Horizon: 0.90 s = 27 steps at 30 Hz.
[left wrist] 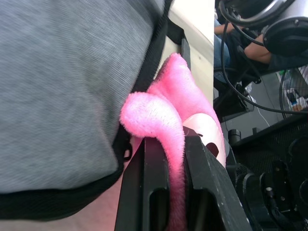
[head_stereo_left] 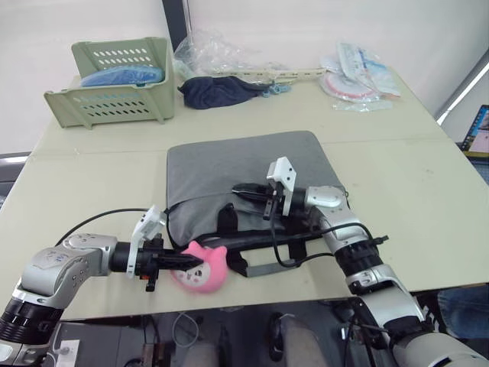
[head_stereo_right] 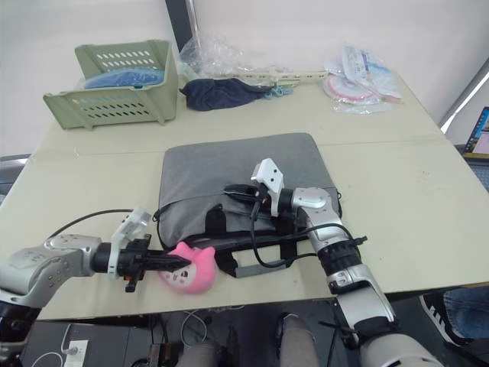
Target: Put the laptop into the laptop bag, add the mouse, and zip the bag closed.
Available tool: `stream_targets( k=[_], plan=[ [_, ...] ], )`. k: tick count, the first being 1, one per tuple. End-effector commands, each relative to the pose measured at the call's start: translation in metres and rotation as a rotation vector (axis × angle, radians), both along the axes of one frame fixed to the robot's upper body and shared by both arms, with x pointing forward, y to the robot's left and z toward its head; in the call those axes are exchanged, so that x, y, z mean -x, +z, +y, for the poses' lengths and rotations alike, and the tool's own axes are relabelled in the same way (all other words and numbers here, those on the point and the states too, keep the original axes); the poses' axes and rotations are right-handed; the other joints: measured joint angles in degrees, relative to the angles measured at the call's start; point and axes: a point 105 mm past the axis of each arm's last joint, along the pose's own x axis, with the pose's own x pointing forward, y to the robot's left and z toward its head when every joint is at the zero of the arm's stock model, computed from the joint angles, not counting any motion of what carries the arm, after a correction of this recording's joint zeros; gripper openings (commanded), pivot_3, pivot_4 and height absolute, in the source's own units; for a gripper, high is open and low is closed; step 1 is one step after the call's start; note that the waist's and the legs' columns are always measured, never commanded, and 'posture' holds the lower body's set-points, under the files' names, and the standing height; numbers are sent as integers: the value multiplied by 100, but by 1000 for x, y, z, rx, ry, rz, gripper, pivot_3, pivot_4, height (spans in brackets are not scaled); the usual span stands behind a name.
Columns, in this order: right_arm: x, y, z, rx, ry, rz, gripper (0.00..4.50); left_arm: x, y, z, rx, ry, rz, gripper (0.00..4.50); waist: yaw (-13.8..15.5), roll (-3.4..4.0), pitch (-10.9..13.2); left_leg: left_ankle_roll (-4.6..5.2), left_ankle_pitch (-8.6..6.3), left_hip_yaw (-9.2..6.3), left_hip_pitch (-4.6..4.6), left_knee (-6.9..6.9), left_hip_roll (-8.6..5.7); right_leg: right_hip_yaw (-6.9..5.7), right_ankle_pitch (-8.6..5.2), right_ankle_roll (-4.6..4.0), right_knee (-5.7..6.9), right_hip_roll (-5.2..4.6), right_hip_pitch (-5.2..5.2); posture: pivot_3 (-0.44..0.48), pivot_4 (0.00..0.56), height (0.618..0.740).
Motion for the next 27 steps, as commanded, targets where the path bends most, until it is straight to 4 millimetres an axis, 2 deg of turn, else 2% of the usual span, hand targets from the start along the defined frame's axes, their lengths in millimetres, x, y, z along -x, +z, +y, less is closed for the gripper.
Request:
stream_targets(
  k=[1,9,18,19,22,27],
  plan=[
    [10,-15,-25,45,-44,137,0,-11,8,26,-35,83,-61,54,0,3,2,0,0,0,0,0,0,-1,0,0,0,0,0,0,150,740],
    [22,0,-44,62,-43,153,0,-25,9,49,-85,144,-101,54,135,50,34,0,0,-12,-25,-2,-8,-23,0,0,-17,1,-33,0,150,740],
    [11,26,-67,56,-88,111,0,-45,15,59,-112,195,-168,54,139,65,50,1,0,0,-56,-3,-9,-41,1,2,-15,7,-40,0,150,740],
    [10,28,-67,55,-87,102,0,-45,15,60,-114,193,-168,54,138,65,50,5,3,9,-82,7,-12,-36,3,4,-1,6,-82,0,150,740],
    [8,37,-58,34,-68,79,0,-44,15,63,-118,189,-165,54,130,65,50,7,4,39,-86,10,-14,-46,3,5,0,7,-96,0,150,740],
    [-10,47,-27,6,-57,16,0,-33,17,60,-107,129,-131,54,49,63,61,-2,10,57,-91,7,-10,-44,3,5,4,15,-96,0,150,740]
  ],
)
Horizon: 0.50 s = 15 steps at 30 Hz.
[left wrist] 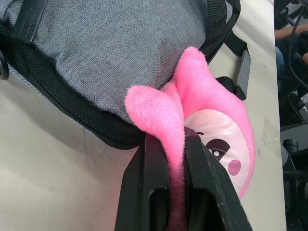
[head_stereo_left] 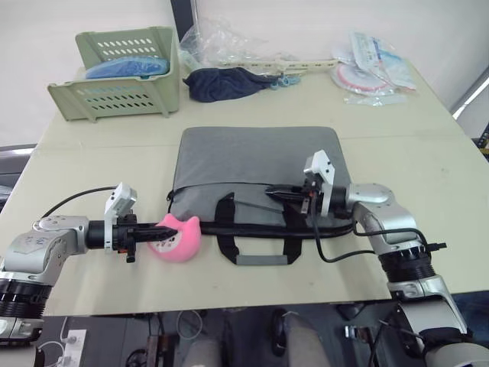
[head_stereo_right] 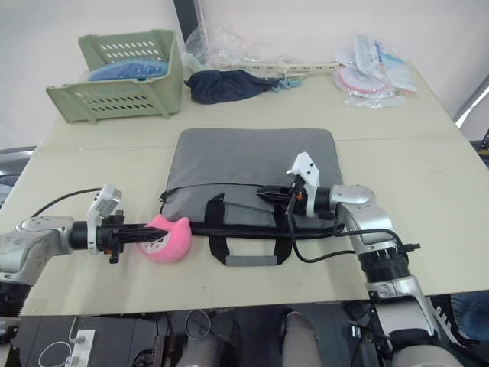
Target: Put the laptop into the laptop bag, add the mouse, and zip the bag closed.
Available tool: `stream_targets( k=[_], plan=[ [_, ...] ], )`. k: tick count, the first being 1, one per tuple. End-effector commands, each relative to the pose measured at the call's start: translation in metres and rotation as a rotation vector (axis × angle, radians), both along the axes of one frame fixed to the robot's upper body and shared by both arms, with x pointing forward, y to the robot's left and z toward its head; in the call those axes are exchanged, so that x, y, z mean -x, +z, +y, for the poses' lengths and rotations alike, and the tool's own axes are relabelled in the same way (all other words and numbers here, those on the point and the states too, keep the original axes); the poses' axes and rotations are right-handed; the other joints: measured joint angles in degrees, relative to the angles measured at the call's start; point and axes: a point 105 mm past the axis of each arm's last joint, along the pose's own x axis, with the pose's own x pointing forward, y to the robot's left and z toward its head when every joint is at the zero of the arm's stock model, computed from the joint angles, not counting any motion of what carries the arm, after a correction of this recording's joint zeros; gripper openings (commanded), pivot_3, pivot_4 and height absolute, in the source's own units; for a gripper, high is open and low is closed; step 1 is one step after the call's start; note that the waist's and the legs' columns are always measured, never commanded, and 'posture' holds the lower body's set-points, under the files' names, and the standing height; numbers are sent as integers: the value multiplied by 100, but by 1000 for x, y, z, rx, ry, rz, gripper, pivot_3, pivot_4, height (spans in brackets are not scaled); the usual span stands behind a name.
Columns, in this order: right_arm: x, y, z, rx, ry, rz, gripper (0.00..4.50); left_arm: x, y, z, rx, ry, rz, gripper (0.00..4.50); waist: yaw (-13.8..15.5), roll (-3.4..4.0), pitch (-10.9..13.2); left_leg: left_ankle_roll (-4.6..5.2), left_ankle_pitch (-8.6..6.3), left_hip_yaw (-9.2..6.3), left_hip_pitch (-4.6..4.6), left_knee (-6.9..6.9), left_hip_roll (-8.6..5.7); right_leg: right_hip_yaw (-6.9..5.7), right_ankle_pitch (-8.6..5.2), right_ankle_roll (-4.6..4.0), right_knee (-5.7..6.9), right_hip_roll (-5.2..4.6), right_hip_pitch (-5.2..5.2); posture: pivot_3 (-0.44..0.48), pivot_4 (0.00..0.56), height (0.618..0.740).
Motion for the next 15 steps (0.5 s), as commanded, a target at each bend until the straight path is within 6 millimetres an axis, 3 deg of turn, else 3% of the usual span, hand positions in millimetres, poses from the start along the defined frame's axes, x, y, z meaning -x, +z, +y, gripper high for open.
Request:
stream_targets(
  k=[1,5,8,15],
  plan=[
    [-14,15,22,-12,2,-93,0,7,6,4,-24,-23,6,54,-37,6,4,-2,1,-2,2,0,0,-1,0,0,0,0,0,0,150,740],
    [-35,16,52,11,24,-103,0,8,4,5,-61,-33,-11,54,-121,11,15,0,2,-5,6,-1,-2,-3,0,0,1,0,-4,0,150,740],
    [-39,-7,65,88,56,-40,0,10,5,2,-60,-41,-22,54,-142,12,16,0,3,-14,5,-2,0,-11,0,0,2,3,-5,0,150,740],
    [-41,-53,66,219,38,29,0,28,12,-13,-34,-99,-32,54,-268,-6,5,1,3,-21,6,-2,3,-2,0,0,8,1,21,0,150,740]
  ],
)
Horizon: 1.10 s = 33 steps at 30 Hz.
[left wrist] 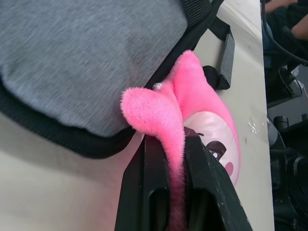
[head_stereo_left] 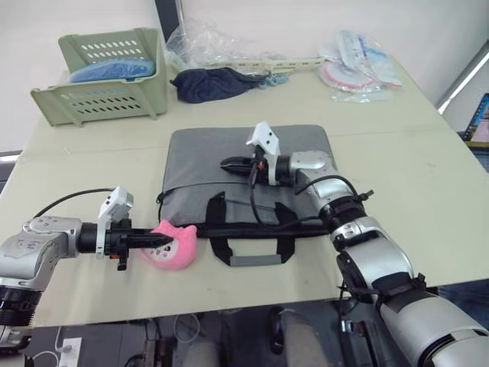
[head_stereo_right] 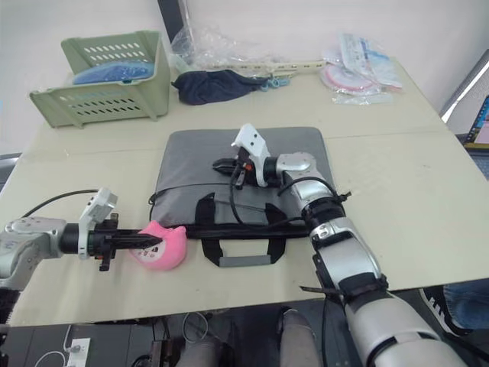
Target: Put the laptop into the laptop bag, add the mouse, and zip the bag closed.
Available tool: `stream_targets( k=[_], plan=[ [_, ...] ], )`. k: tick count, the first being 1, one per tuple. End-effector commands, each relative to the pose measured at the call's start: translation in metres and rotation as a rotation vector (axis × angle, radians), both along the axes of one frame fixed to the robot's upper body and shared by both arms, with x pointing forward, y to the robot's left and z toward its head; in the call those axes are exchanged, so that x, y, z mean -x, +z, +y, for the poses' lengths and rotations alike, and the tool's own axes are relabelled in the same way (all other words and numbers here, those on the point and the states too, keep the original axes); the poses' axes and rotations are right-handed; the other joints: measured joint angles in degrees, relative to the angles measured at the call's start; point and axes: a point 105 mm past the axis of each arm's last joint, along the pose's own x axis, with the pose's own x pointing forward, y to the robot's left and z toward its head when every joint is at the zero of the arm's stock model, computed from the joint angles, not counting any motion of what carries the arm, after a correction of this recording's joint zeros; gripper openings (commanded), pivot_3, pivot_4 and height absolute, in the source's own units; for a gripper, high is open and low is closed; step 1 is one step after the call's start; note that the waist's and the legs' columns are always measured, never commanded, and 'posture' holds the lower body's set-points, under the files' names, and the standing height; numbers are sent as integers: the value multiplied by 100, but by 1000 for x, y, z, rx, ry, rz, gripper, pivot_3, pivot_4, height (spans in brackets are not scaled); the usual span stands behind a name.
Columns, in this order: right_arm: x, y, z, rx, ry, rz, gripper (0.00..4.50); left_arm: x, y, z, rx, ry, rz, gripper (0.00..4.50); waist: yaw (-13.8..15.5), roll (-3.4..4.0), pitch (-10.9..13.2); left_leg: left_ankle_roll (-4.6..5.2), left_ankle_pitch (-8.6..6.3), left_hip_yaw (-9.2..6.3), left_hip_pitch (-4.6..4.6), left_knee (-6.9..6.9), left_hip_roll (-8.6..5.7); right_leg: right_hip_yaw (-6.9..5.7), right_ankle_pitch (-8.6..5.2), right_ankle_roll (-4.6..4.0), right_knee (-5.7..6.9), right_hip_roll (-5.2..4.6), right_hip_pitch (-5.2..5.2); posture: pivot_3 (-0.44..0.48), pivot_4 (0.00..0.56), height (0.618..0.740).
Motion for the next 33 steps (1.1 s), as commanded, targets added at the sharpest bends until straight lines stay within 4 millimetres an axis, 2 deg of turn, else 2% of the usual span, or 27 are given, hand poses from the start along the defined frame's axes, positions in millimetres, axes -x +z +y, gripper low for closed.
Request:
stream_targets(
  k=[1,6,9,15,23,33],
  plan=[
    [3,-59,-13,123,-49,126,0,14,6,-5,4,-27,-4,54,-6,-2,-2,0,0,-3,5,0,2,5,0,0,0,1,4,0,150,740],
    [8,-76,-15,132,-53,149,0,30,-5,-19,41,-17,30,54,9,-16,-14,-1,0,-25,18,2,4,22,0,0,0,-4,15,0,150,740],
    [10,-81,-12,130,-57,151,0,28,-8,-29,77,2,19,54,35,-16,-23,-5,-3,-46,79,-12,11,37,-2,-4,-10,-8,80,0,150,740],
    [15,-91,-9,121,-59,175,0,31,-17,-50,137,30,5,54,36,-29,-71,-16,-9,-63,86,-14,41,40,-8,-14,-5,-9,83,0,150,740],
    [16,-95,-10,118,-66,185,0,36,-19,-77,229,31,1,54,42,-39,-115,-19,-11,-73,88,-15,48,38,-10,-18,-5,-8,89,0,150,740],
    [17,-96,-5,110,-70,189,0,40,-17,-124,328,-64,-2,54,41,-39,-129,-24,-13,-79,87,-15,57,37,-14,-24,-8,-1,90,0,150,740]
  ],
)
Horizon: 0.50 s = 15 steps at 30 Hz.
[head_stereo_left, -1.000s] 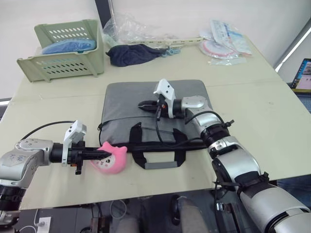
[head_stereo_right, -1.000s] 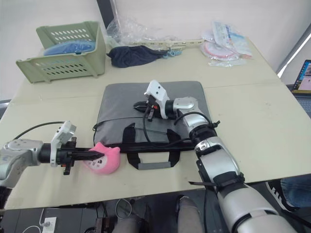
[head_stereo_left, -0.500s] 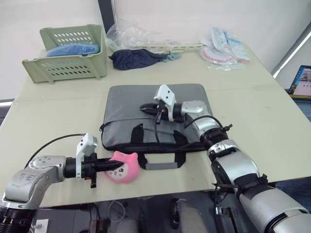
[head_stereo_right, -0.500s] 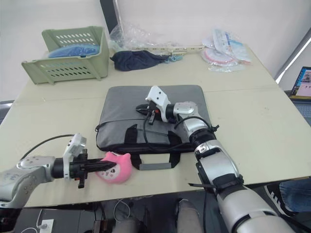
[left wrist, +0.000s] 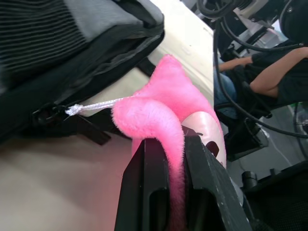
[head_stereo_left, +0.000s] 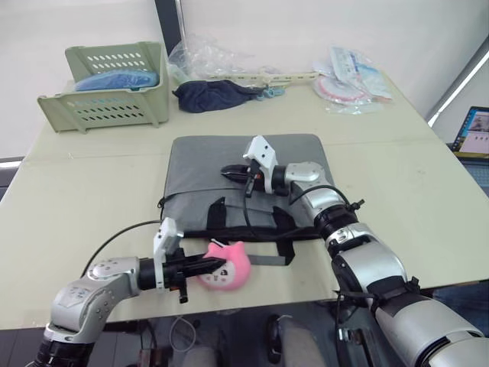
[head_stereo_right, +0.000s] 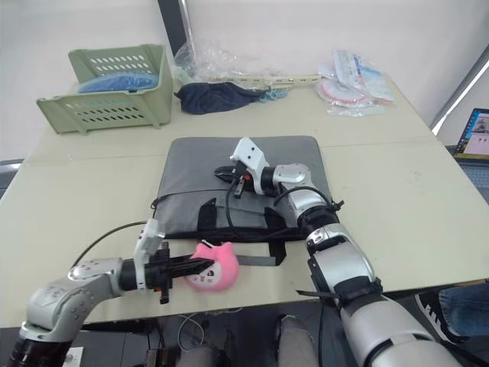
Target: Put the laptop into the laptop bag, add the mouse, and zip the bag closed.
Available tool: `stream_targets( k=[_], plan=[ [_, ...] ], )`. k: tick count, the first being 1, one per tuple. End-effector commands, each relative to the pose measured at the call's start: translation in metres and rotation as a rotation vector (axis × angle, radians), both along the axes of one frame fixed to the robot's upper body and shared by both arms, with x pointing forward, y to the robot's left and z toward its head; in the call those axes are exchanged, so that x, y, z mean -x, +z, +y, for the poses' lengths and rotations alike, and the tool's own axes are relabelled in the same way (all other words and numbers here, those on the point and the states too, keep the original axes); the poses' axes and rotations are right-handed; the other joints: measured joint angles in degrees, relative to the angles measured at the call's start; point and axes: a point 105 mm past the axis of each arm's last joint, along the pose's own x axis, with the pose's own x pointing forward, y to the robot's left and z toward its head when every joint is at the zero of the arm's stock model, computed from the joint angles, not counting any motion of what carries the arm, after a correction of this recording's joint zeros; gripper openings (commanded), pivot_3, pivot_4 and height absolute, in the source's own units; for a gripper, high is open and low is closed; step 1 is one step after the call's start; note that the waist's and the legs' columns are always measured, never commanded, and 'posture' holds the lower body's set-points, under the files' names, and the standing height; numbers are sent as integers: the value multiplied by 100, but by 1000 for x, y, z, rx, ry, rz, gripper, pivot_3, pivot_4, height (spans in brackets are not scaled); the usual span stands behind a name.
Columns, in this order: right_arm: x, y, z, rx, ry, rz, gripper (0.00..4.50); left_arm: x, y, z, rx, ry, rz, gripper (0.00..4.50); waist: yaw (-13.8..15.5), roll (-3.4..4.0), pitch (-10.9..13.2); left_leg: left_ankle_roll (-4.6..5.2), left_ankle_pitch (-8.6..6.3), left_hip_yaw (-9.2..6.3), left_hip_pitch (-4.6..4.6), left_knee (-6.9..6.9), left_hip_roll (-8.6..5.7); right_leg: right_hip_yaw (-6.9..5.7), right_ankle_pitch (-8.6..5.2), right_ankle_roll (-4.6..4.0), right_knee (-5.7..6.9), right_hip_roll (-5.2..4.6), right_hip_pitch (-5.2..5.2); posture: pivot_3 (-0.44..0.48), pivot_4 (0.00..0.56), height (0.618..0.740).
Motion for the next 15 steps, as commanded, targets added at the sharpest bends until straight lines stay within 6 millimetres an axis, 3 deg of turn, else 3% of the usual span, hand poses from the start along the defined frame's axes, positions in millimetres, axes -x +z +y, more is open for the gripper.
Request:
stream_targets(
  k=[1,8,15],
  plan=[
    [17,-71,-5,117,-16,210,0,9,13,-27,66,-95,-48,54,-3,-4,-8,0,0,0,0,0,0,0,0,0,-1,0,1,0,150,740],
    [17,-72,-5,118,-16,212,0,2,19,-54,111,-149,-81,54,8,11,-20,0,0,2,0,0,2,0,0,-1,-3,1,2,0,150,740],
    [16,-70,-6,118,-20,208,0,3,18,-64,112,-219,-66,54,3,28,-20,-1,0,5,1,0,7,-2,-2,-4,-6,6,4,0,150,740]
  ],
)
